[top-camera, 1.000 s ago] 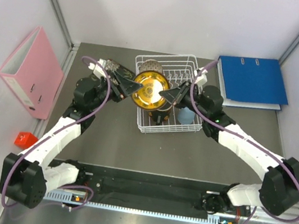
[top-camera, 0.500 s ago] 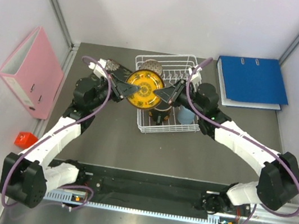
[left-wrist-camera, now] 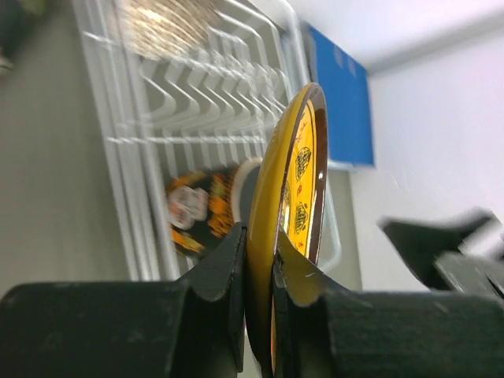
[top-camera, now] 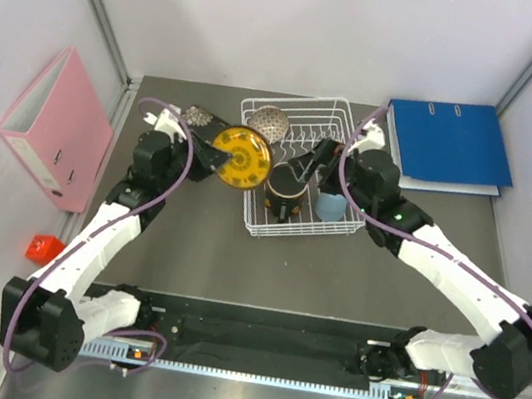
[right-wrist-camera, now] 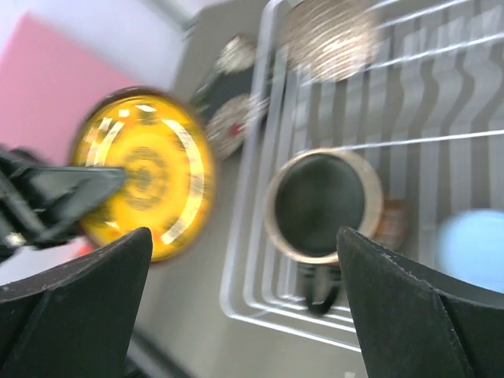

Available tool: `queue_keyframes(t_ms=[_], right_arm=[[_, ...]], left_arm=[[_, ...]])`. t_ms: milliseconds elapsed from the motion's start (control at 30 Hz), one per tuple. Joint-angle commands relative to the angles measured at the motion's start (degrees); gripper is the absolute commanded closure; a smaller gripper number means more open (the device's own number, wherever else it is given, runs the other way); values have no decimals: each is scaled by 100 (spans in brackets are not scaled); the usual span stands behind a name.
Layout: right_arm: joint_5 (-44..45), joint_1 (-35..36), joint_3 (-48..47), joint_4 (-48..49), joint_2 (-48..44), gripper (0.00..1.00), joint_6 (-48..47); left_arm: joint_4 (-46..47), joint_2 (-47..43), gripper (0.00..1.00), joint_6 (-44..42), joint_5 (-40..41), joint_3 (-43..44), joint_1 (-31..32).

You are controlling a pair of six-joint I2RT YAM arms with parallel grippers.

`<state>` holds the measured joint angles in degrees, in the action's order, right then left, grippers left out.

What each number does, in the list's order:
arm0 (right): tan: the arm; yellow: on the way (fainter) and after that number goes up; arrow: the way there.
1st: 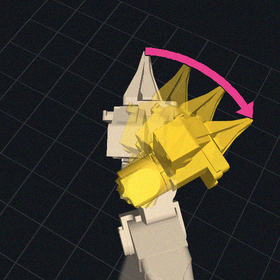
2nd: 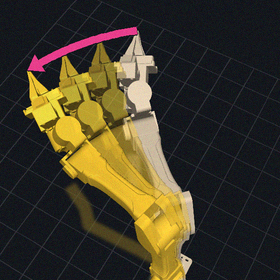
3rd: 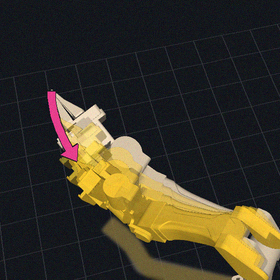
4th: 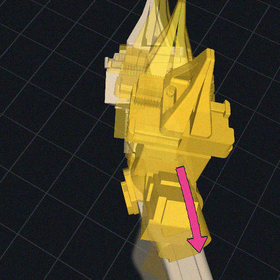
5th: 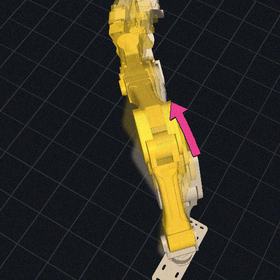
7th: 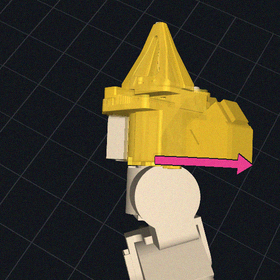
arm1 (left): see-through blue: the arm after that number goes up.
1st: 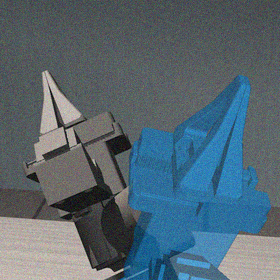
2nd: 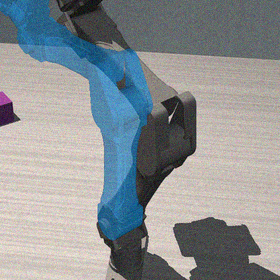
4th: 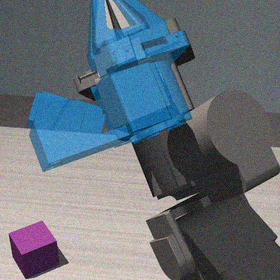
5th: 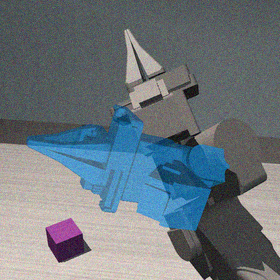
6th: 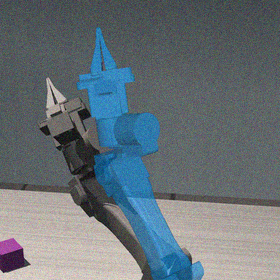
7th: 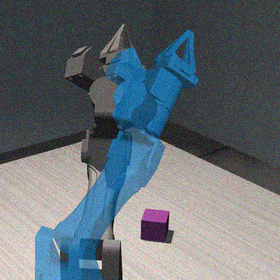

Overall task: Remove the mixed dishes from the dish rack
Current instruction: Place the plate at the center of the board.

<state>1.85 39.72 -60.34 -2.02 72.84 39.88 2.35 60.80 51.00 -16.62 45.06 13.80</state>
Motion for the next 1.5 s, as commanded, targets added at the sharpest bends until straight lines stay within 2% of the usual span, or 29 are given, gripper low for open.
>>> queue_keyframes(t_ms=[0, 100, 267, 667, 933, 1167, 1467], right_arm=[[1581, 44, -138, -782, -769, 1, -762], [1599, 44, 100, -721, -1016, 0, -903], [1459, 44, 268, -782, -1210, 0, -1192], [1336, 44, 725, -668, -1641, 0, -1377], [1423, 44, 786, -712, -1703, 0, -1483], [1371, 44, 751, -659, -1554, 0, -1474], [1274, 44, 699, -598, -1378, 0, -1439]], left_arm=[[-656, -68, 100, -117, 1020, 512, -483], [-701, 239, 100, -12, 1127, 548, -931], [-44, 1099, 100, 252, 871, 600, -1669], [828, 3753, 100, 525, 449, 2005, -1925], [513, 4756, 100, 253, 590, 2797, -2030], [-75, 5328, 100, -222, 748, 3413, -2092], [-630, 5917, 100, -398, 651, 4081, -2110]])
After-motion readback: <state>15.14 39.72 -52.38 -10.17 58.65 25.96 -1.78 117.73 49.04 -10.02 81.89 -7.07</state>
